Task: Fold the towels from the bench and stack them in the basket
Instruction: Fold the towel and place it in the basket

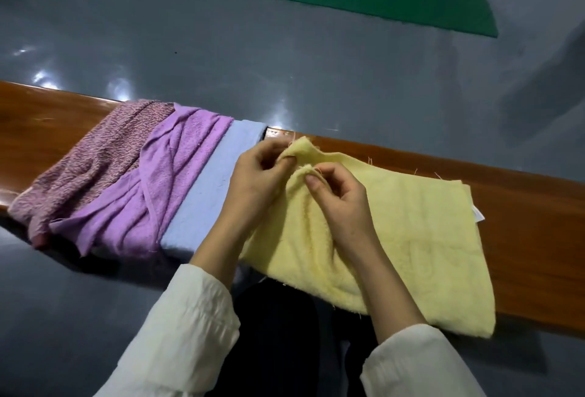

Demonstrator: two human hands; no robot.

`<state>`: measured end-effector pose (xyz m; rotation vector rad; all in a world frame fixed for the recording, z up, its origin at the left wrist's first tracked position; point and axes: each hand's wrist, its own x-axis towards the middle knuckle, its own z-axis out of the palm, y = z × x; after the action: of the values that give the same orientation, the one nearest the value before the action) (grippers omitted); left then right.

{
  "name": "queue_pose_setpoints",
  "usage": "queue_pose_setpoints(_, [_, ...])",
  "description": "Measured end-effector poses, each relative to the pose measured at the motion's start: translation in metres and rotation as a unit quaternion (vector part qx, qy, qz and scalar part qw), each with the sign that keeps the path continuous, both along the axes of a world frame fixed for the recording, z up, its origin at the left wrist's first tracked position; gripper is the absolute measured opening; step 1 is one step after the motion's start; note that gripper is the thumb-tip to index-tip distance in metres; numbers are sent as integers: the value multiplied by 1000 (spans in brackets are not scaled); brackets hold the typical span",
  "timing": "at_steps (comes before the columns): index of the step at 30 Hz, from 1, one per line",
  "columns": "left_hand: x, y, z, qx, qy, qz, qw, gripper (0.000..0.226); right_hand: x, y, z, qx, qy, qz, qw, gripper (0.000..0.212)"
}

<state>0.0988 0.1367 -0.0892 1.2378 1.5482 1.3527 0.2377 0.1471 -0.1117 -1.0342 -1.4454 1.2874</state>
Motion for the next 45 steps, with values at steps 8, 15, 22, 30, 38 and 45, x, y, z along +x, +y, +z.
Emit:
queue_pose_setpoints(8, [23, -46, 16, 54, -26, 0, 998, 6, 19, -34, 43, 70, -25, 5, 997, 24])
queue_pose_setpoints(15, [36, -75, 25, 79, -37, -5, 996, 7, 28, -55, 55, 81, -43, 1, 996, 26])
queue_pose_setpoints(22, [40, -89, 26, 104, 7, -17, 994, 16, 36, -57, 63, 60, -95, 61, 992, 21])
queue_pose_setpoints(30, [9, -110, -25, 66, 259, -24, 963, 15, 54, -56, 62, 61, -44, -13, 997, 26])
queue_pose_setpoints(38, [-6, -126, -32, 81, 299, -16, 951, 34, 64, -55, 55, 44, -42, -83, 995, 26])
queue_pose_setpoints(45, [5, -127, -22, 109, 268, 27, 957, 25, 68, -56, 56, 40, -34, -120, 991, 25])
